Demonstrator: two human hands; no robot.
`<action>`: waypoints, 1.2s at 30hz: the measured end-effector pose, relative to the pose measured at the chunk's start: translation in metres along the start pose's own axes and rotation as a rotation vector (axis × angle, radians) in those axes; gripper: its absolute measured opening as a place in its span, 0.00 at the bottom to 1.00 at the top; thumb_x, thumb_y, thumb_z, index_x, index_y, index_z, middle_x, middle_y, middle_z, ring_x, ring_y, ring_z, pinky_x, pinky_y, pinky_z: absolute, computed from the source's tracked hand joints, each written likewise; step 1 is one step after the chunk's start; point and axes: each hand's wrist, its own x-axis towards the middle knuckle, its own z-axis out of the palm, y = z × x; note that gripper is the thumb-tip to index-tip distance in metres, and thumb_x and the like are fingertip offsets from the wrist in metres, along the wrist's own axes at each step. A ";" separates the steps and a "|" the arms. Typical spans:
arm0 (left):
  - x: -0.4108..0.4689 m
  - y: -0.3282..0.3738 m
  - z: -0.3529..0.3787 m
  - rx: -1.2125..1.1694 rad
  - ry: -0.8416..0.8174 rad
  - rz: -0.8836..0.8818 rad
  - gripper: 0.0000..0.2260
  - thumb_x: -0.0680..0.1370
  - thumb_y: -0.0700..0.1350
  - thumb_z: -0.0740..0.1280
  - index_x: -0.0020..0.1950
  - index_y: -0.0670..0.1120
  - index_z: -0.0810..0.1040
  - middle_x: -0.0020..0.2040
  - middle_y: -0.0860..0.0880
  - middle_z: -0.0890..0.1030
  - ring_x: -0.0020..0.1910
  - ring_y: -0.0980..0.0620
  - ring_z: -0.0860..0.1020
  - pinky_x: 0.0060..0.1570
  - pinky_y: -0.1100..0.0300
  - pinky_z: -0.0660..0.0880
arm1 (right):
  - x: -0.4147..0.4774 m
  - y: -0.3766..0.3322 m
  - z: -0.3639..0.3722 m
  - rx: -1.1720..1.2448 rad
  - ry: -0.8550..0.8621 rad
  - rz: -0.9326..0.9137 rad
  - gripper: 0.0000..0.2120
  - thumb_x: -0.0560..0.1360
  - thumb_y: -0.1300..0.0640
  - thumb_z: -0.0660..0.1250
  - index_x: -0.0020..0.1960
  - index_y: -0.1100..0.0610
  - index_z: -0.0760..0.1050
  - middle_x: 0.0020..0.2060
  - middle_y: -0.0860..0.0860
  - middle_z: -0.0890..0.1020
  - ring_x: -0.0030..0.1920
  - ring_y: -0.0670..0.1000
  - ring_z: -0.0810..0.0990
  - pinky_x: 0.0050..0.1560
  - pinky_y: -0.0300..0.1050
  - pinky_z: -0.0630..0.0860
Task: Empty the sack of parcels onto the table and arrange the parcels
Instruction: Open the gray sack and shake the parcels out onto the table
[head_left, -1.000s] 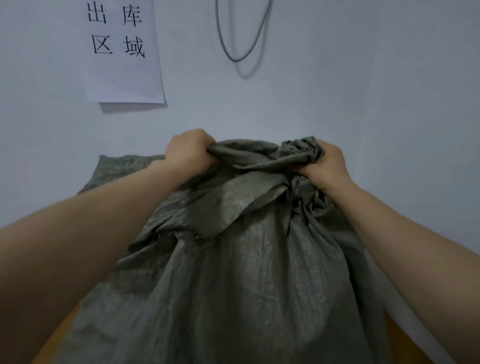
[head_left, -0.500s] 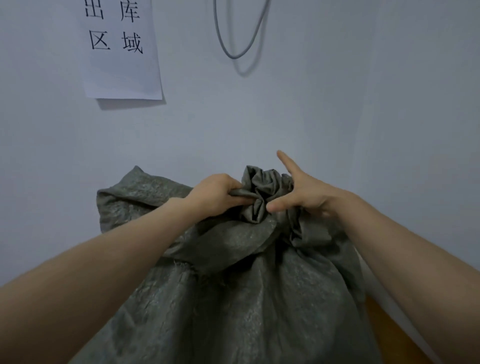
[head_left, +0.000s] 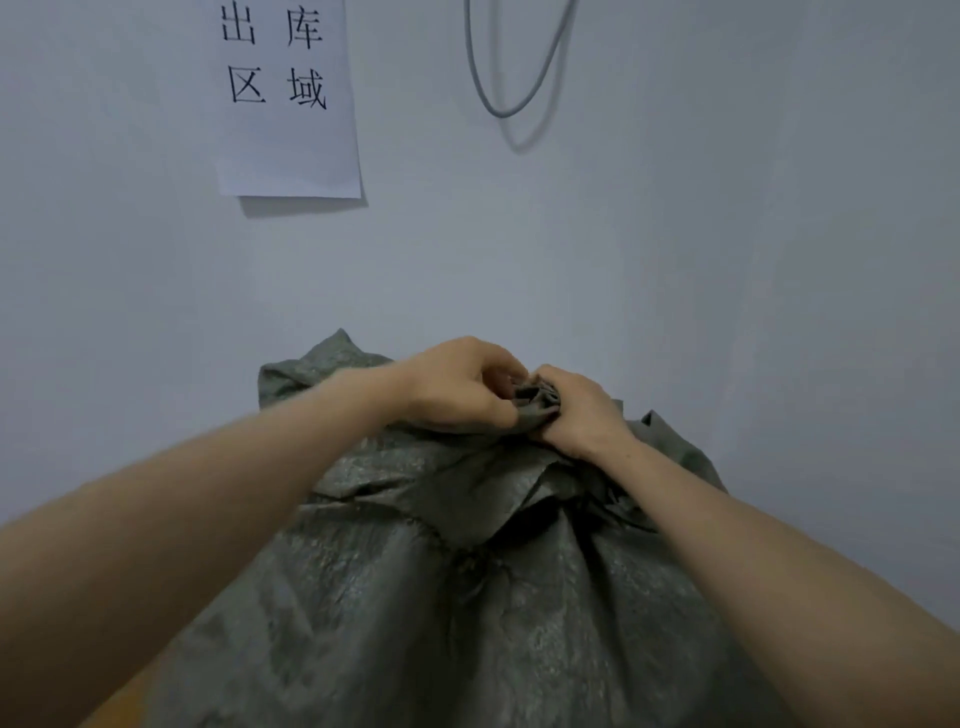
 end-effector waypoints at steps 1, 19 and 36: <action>-0.005 -0.005 -0.014 0.100 -0.052 -0.020 0.34 0.65 0.49 0.72 0.71 0.49 0.69 0.63 0.51 0.75 0.62 0.55 0.73 0.62 0.61 0.68 | -0.002 0.001 0.001 0.021 0.026 0.000 0.10 0.70 0.54 0.69 0.49 0.45 0.73 0.46 0.47 0.80 0.50 0.53 0.78 0.44 0.45 0.74; -0.007 -0.064 -0.033 0.677 0.007 0.017 0.27 0.74 0.43 0.70 0.72 0.48 0.67 0.69 0.48 0.69 0.69 0.48 0.67 0.67 0.56 0.65 | -0.028 0.015 0.018 0.167 0.229 -0.114 0.23 0.66 0.65 0.70 0.57 0.47 0.74 0.54 0.44 0.79 0.58 0.51 0.76 0.55 0.52 0.75; 0.020 -0.037 -0.083 0.533 0.474 -0.004 0.12 0.76 0.40 0.67 0.59 0.43 0.80 0.57 0.40 0.80 0.58 0.41 0.76 0.55 0.55 0.69 | 0.012 -0.008 -0.043 0.254 0.364 -0.026 0.16 0.71 0.64 0.68 0.56 0.51 0.76 0.53 0.49 0.80 0.56 0.53 0.77 0.55 0.49 0.74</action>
